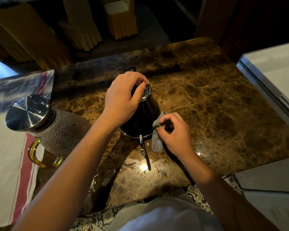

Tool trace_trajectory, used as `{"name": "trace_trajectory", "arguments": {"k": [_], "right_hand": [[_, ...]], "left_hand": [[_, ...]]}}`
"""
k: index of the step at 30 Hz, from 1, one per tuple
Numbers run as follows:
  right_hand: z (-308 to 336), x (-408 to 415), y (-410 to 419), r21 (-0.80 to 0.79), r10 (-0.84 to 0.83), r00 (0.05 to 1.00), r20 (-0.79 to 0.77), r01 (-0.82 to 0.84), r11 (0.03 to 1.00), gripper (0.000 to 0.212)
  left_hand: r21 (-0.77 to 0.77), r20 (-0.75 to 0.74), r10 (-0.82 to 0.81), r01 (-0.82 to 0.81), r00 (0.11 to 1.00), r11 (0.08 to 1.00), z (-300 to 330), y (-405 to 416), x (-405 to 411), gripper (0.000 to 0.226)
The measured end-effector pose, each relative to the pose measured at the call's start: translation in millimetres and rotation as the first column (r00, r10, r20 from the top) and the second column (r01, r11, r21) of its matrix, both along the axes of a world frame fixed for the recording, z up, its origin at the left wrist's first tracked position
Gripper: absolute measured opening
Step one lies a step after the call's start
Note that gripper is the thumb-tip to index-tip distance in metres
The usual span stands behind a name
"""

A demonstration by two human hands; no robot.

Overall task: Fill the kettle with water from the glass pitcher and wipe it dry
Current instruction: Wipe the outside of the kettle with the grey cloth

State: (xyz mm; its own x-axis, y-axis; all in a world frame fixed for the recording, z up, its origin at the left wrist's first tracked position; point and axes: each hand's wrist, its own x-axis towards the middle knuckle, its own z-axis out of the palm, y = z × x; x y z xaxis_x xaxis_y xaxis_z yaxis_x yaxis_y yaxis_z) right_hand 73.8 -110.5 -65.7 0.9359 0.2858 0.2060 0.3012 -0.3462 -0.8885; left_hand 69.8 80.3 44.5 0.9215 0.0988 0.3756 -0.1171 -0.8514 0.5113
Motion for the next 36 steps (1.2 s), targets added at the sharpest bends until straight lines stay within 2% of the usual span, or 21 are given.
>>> {"name": "trace_trajectory", "arguments": {"k": [6,10,11,13,16,18,20,23,26,28,33,36], "right_hand": [[-10,3,-2,-0.06,-0.029,0.997,-0.07,0.025,0.998,0.019],[-4,4,-1,-0.206,-0.036,0.993,-0.113,0.012,0.978,0.017],[0,3,0,-0.177,-0.045,0.99,-0.136,0.02,0.984,0.018],[17,-3,1,-0.021,-0.032,0.979,-0.204,0.028,0.999,0.023],[53,-13,-1,0.254,0.123,0.968,-0.22,-0.065,0.965,0.025],[67,-19,-4,0.327,0.21,0.963,-0.169,-0.146,0.934,0.024],[64,-24,-2,0.36,0.26,0.941,-0.215,-0.171,0.917,0.026],[37,-29,5,0.272,0.168,0.954,-0.249,-0.098,0.957,0.027],[6,-33,10,0.148,-0.014,0.992,-0.122,0.032,0.988,0.026],[-5,-36,12,0.08,-0.077,0.995,-0.064,0.082,0.993,0.025],[-20,-33,11,-0.024,-0.124,0.992,0.001,0.124,0.992,0.027],[-21,-33,9,-0.092,-0.139,0.988,0.065,0.145,0.985,0.038]], "left_hand": [[-0.017,0.021,0.004,-0.003,1.0,1.0,-2,0,1,0.02],[-0.01,0.027,0.005,-0.005,1.0,1.0,-3,0,1,0.02],[-0.008,0.029,0.006,-0.006,1.0,1.0,-3,0,1,0.02],[-0.006,0.023,0.006,-0.006,1.0,1.0,-2,0,0,0.02],[-0.003,0.008,0.004,-0.004,1.0,1.0,0,0,0,0.02],[-0.001,0.006,0.004,-0.004,1.0,1.0,0,0,0,0.02],[-0.008,0.005,0.009,-0.009,1.0,1.0,-1,0,0,0.02],[-0.007,0.005,0.005,-0.005,1.0,1.0,-1,0,0,0.02],[-0.013,-0.004,0.003,-0.003,1.0,1.0,0,0,0,0.021],[-0.014,-0.008,0.006,-0.006,1.0,1.0,0,0,0,0.021],[-0.013,0.0,0.007,-0.007,1.0,1.0,-1,1,0,0.022],[-0.019,-0.004,0.006,-0.006,1.0,1.0,-1,1,0,0.022]]}}
